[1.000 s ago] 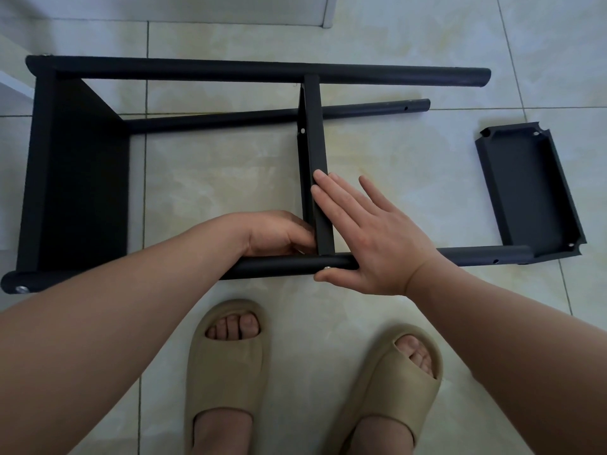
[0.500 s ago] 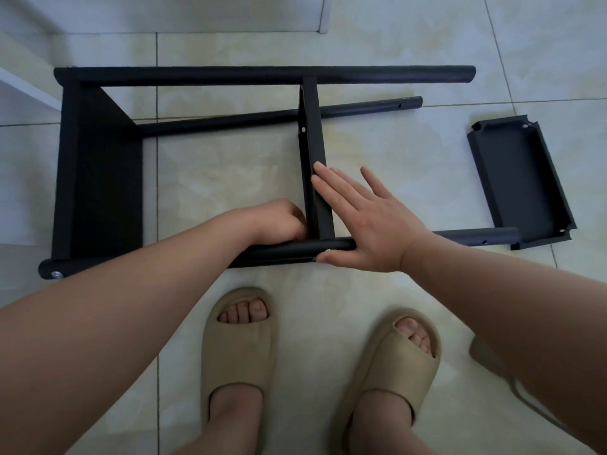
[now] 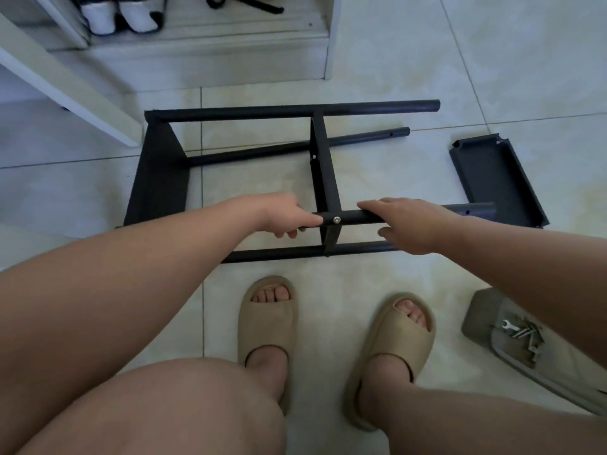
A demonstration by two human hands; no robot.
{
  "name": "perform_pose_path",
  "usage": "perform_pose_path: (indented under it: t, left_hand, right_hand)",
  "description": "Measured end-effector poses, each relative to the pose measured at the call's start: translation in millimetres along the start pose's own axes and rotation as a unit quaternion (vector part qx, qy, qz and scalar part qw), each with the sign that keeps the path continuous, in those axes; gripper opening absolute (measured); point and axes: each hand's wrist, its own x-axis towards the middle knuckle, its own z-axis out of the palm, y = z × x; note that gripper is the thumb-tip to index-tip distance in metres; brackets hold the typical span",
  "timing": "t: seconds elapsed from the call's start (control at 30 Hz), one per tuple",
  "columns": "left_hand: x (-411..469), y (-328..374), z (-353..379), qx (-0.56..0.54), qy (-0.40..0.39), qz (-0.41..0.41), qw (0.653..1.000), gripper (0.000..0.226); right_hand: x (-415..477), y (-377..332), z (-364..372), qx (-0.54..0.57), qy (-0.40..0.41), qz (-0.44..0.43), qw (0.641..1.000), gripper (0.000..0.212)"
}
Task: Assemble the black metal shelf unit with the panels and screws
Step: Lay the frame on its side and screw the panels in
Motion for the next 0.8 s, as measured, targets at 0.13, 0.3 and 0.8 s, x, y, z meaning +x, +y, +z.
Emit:
perform_pose_path:
  t: [0.13,0.3,0.8]
  left_hand:
    - [-25,12,-19,0.073,0.08,0.033,0.994,0.025]
    - [-55,34,-37,0.099,0.17,0.053,0.979,0.012]
    - [-44,29,3,0.117,0.146,0.107,0.976,0.022]
  right_hand:
    - [-16,-6,-19,-0.035,0.083,0.013,0.996,0.049]
    - [-33,-9,-40,-0.04,0.183,0.033,0.982,0.04]
    - [-44,8,-13,-0.069,0.133,0.026,0.988,0.028]
